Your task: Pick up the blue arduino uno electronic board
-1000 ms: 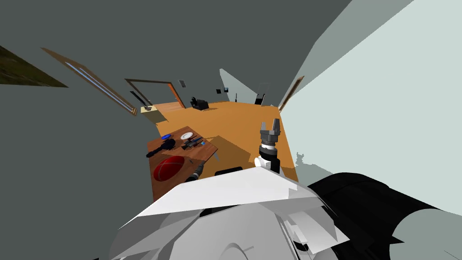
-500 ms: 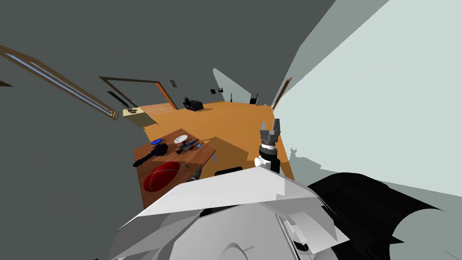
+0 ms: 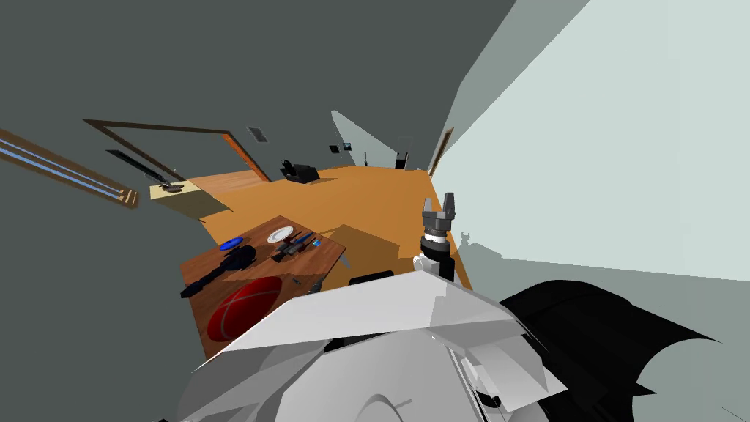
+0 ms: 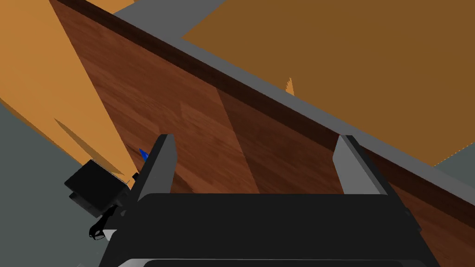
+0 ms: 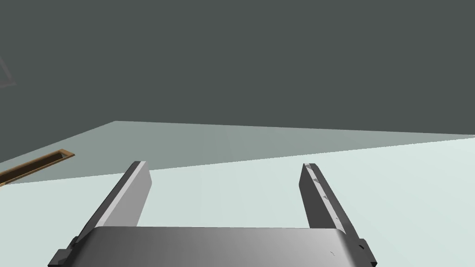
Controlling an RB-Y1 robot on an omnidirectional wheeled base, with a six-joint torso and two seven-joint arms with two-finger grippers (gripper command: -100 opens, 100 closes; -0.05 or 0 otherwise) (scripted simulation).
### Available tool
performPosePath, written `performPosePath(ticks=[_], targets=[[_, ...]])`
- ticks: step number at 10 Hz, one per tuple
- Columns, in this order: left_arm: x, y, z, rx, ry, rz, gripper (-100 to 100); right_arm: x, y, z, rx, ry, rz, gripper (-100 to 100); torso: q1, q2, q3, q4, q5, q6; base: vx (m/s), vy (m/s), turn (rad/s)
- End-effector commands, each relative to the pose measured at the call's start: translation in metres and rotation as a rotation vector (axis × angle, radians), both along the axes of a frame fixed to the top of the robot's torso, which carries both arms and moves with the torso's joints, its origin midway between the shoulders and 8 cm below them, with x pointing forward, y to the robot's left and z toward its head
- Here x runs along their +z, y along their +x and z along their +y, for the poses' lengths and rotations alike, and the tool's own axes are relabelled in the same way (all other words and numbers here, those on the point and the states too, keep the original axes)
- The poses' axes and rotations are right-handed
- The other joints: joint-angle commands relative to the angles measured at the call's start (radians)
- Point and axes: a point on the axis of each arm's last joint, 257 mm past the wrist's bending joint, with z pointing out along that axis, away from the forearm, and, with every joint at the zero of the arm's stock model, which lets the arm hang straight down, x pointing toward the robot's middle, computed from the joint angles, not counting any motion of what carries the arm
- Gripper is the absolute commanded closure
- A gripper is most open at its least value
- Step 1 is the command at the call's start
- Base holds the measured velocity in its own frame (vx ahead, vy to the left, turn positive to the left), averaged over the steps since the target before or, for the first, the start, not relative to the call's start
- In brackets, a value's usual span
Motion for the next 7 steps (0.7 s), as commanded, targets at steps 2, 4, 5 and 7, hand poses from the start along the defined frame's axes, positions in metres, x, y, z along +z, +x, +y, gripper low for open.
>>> performPosePath(ticks=[2,4,5,7], targets=[[-0.016,-0.035,0.034,0.040,0.051,0.088,-100,0.000,0.000,0.000,0.000,0.000,0.000,0,0.000,0.000,0.000,0.000,0.000,-0.001,0.034,0.041,-0.211],[-0.025,-0.068,0.071,0.080,0.109,0.171,-100,0.000,0.000,0.000,0.000,0.000,0.000,0,0.002,-0.001,-0.001,0.000,0.000,0.000,0.055,0.089,-0.356],[-0.026,-0.072,0.074,0.084,0.115,0.179,-100,0.000,0.000,0.000,0.000,0.000,0.000,0,0.004,-0.002,-0.001,0.000,0.001,0.000,0.039,0.078,-0.131],[-0.029,-0.091,0.094,0.107,0.146,0.223,-100,0.000,0.000,0.000,0.000,0.000,0.000,0,-0.001,0.000,0.000,0.000,0.000,-0.001,0.021,0.020,-0.082]])
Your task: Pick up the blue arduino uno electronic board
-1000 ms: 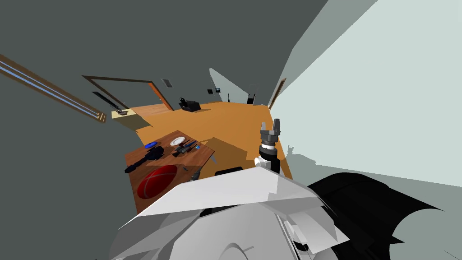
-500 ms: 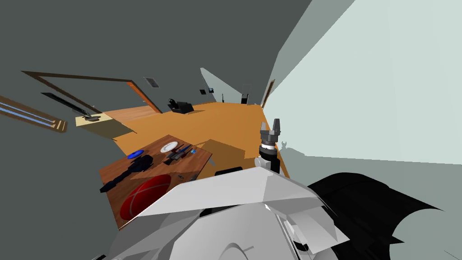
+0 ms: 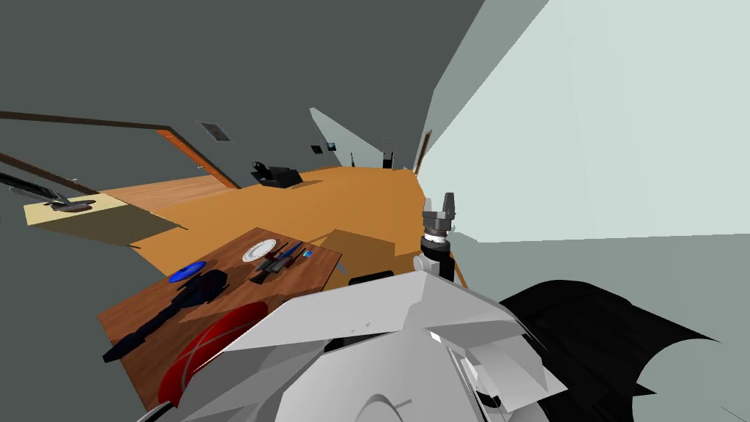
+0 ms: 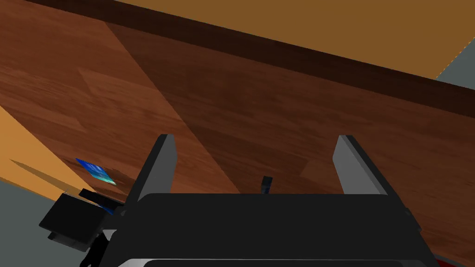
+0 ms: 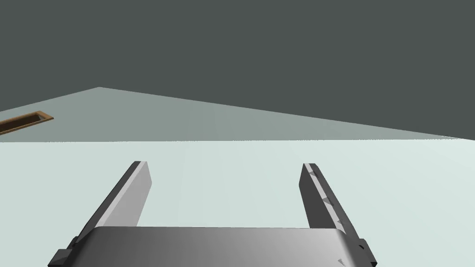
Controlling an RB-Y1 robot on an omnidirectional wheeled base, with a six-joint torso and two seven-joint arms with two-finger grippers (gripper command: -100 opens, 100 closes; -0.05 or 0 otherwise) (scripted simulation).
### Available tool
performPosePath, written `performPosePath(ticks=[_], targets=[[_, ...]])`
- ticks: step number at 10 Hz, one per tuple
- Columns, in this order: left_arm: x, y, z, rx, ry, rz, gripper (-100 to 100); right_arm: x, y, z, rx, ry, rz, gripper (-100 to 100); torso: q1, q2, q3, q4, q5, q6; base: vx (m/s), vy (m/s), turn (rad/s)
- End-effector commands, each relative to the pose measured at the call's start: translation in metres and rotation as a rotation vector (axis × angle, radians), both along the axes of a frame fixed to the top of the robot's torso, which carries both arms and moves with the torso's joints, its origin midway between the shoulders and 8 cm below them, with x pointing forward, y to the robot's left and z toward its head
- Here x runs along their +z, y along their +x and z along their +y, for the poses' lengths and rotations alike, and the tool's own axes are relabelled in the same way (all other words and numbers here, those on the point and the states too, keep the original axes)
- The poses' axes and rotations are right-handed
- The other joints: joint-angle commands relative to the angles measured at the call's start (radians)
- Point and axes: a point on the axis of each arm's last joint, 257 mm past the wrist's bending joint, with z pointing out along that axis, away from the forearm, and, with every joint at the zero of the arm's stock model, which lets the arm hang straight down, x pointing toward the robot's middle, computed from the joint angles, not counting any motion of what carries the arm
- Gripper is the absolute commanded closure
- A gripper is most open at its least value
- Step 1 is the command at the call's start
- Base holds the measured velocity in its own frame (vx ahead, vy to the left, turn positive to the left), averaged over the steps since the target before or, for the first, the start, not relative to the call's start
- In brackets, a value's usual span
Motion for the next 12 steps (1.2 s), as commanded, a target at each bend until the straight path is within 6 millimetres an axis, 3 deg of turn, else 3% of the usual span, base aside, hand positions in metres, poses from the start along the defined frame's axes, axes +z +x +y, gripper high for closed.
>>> performPosePath(ticks=[1,5,7,8,9,10,12], targets=[[-0.002,-0.028,0.025,0.032,0.042,0.057,-100,0.000,0.000,0.000,0.000,0.000,0.000,0,0.000,0.000,0.000,0.000,0.000,0.000,0.047,0.068,-0.319],[0.000,-0.086,0.073,0.100,0.130,0.177,-100,0.000,0.000,0.000,0.000,0.000,0.000,0,0.005,-0.003,-0.002,-0.001,0.001,-0.001,0.065,0.107,-0.261],[0.000,-0.096,0.079,0.112,0.142,0.196,-100,0.000,0.000,0.000,0.000,0.000,0.000,0,0.005,-0.002,-0.001,-0.001,0.001,-0.001,0.034,0.091,-0.125],[0.000,-0.089,0.076,0.106,0.134,0.185,-100,0.000,0.000,0.000,0.000,0.000,0.000,0,0.003,-0.001,-0.001,0.000,0.001,-0.001,0.012,0.039,-0.031],[0.000,-0.090,0.077,0.107,0.136,0.187,0,0.000,0.000,0.000,0.000,0.000,0.000,0,0.001,0.000,0.000,0.000,0.001,-0.001,0.002,0.008,0.004],[-0.003,-0.080,0.072,0.114,0.141,0.179,-100,0.000,0.000,0.000,0.000,0.000,0.000,0,-0.001,0.000,0.000,0.000,0.000,-0.001,-0.030,0.047,-0.029],[-0.005,-0.075,0.069,0.114,0.144,0.177,-100,0.000,0.000,0.000,0.000,0.000,0.000,0,0.000,0.003,0.002,0.000,0.000,-0.001,-0.038,0.042,-0.020]])
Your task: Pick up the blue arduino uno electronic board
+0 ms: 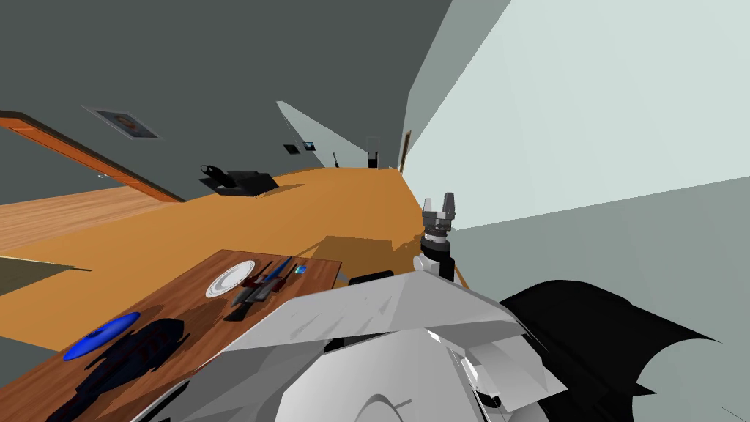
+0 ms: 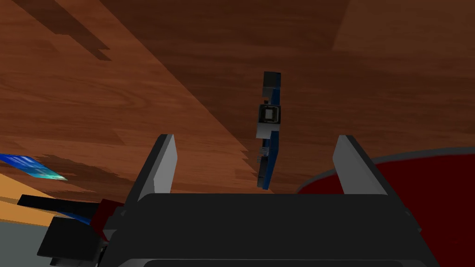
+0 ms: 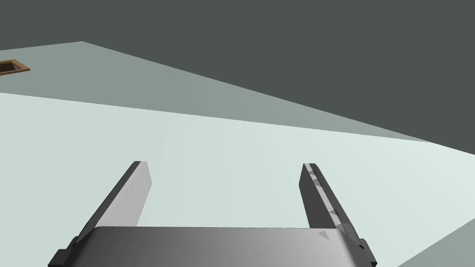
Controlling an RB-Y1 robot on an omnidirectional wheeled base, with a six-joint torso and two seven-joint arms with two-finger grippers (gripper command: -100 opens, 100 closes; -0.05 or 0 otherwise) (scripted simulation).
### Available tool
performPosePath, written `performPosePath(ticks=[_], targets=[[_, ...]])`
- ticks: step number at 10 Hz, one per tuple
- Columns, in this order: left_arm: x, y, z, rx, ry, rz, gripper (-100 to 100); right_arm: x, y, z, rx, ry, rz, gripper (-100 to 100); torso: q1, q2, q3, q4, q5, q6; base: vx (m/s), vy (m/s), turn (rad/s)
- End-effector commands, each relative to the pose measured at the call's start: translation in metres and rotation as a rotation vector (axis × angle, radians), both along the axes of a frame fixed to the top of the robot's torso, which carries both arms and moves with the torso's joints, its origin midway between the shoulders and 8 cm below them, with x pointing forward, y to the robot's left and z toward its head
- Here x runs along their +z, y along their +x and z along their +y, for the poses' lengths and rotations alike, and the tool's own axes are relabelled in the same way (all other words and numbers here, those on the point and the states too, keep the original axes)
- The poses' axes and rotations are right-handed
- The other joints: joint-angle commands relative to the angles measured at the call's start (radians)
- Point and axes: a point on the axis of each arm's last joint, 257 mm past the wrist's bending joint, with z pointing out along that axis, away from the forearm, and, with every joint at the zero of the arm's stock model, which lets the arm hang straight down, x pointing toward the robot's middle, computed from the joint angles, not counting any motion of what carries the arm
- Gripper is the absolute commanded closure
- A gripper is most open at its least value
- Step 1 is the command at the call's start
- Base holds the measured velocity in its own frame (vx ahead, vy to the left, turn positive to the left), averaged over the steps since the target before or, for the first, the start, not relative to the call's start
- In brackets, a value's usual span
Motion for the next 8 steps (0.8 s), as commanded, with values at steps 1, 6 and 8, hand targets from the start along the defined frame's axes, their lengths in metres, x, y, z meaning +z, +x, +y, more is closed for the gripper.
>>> performPosePath(ticks=[1,6,8], targets=[[-0.002,0.007,-0.005,-0.001,0.003,-0.003,-100,0.000,0.000,0.000,0.000,0.000,0.000,0,0.000,0.000,0.000,0.000,0.000,0.000,-0.047,0.042,-0.023],[-0.008,0.018,-0.017,0.005,0.003,-0.005,-100,0.000,0.000,0.000,0.000,0.000,0.000,0,0.001,0.000,0.000,0.000,0.000,0.000,-0.035,0.035,-0.016],[-0.012,0.024,-0.027,0.010,0.000,-0.002,-100,0.000,0.000,0.000,0.000,0.000,0.000,0,0.000,-0.001,0.000,0.000,0.000,0.000,-0.025,0.035,-0.016]])
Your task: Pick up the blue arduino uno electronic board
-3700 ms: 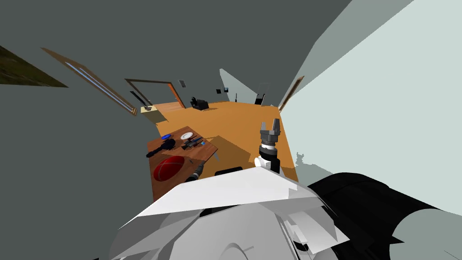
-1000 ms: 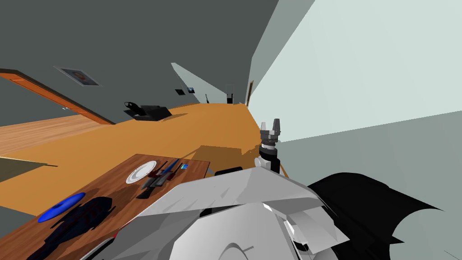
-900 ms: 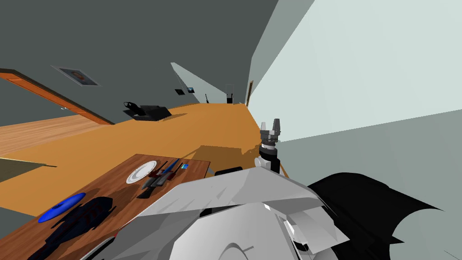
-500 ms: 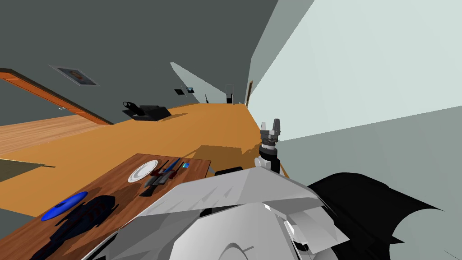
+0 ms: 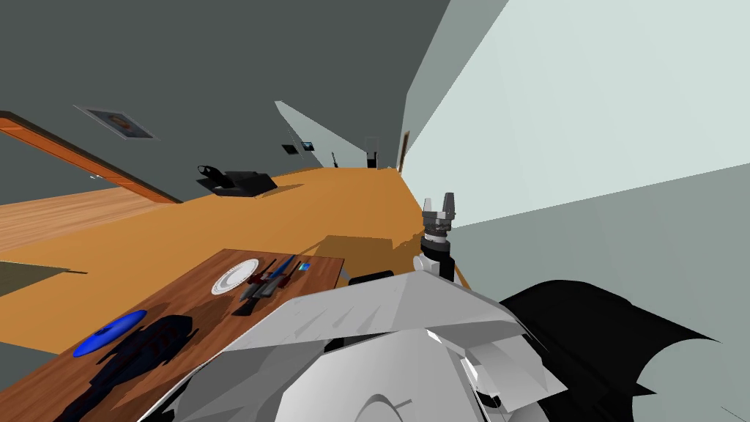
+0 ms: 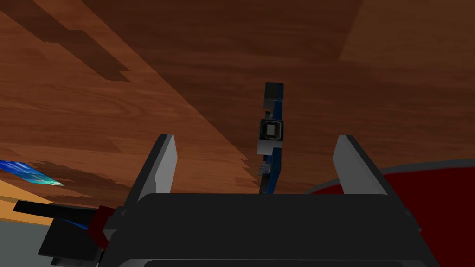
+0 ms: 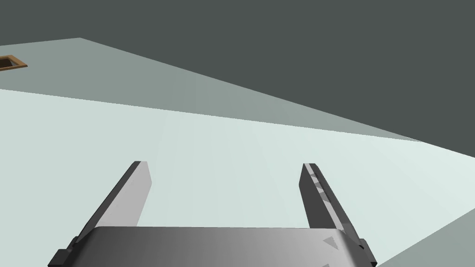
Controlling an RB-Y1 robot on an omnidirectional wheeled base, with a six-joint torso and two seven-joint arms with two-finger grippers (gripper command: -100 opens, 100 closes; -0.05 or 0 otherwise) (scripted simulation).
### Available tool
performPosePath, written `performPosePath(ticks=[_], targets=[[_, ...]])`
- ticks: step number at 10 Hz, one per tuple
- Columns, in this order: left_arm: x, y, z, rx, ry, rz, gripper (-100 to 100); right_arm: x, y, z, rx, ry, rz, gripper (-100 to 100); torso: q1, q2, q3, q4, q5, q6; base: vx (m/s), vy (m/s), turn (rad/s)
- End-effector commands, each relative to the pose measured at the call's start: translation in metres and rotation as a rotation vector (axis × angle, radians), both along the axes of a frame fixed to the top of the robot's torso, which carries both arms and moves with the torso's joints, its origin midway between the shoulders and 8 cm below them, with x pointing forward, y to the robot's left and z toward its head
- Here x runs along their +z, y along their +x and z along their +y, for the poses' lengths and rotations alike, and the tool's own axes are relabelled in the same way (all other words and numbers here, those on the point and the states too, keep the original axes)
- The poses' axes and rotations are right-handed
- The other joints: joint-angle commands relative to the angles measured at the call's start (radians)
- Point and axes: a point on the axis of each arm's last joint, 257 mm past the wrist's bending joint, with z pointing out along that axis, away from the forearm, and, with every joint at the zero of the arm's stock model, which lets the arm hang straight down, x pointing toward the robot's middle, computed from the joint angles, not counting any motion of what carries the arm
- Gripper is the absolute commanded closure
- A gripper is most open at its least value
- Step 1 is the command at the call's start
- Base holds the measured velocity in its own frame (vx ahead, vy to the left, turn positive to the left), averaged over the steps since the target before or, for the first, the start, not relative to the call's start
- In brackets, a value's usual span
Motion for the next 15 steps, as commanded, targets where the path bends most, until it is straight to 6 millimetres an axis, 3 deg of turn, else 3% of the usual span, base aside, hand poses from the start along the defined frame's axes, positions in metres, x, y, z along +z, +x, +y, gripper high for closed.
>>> performPosePath(ticks=[1,2,3,7,8,9,15], targets=[[-0.003,0.005,-0.008,0.000,-0.003,0.004,-100,0.000,0.000,0.000,0.000,0.000,0.000,0,0.000,0.000,0.000,0.000,0.000,0.000,-0.036,0.055,-0.024],[-0.002,0.003,-0.005,0.002,-0.002,0.003,-100,0.000,0.000,0.000,0.000,0.000,0.000,0,0.001,0.000,0.000,0.000,0.000,0.000,-0.015,0.027,-0.011],[-0.002,0.003,-0.005,-0.001,-0.002,0.004,100,0.000,0.000,0.000,0.000,0.000,0.000,0,0.000,-0.001,0.000,0.000,0.000,0.000,0.000,0.000,0.000],[-0.002,0.002,-0.005,0.001,-0.001,0.006,100,0.000,0.000,0.000,0.000,0.000,0.000,0,-0.001,-0.002,-0.001,0.000,0.000,0.000,0.000,0.000,0.000],[-0.002,0.001,-0.005,0.001,0.000,0.006,0,0.000,0.000,0.000,0.000,0.000,0.000,0,-0.001,-0.001,-0.001,0.000,0.000,0.000,0.000,0.000,0.000],[-0.001,0.002,-0.003,-0.002,0.000,0.002,100,0.000,0.000,0.000,0.000,0.000,0.000,0,-0.001,-0.001,0.000,0.000,0.001,0.000,0.006,-0.015,0.015],[0.008,-0.011,0.016,-0.011,0.004,0.000,100,0.000,0.000,0.000,0.000,0.000,0.000,0,-0.004,-0.003,-0.001,0.001,0.000,0.001,0.034,-0.040,0.019]])
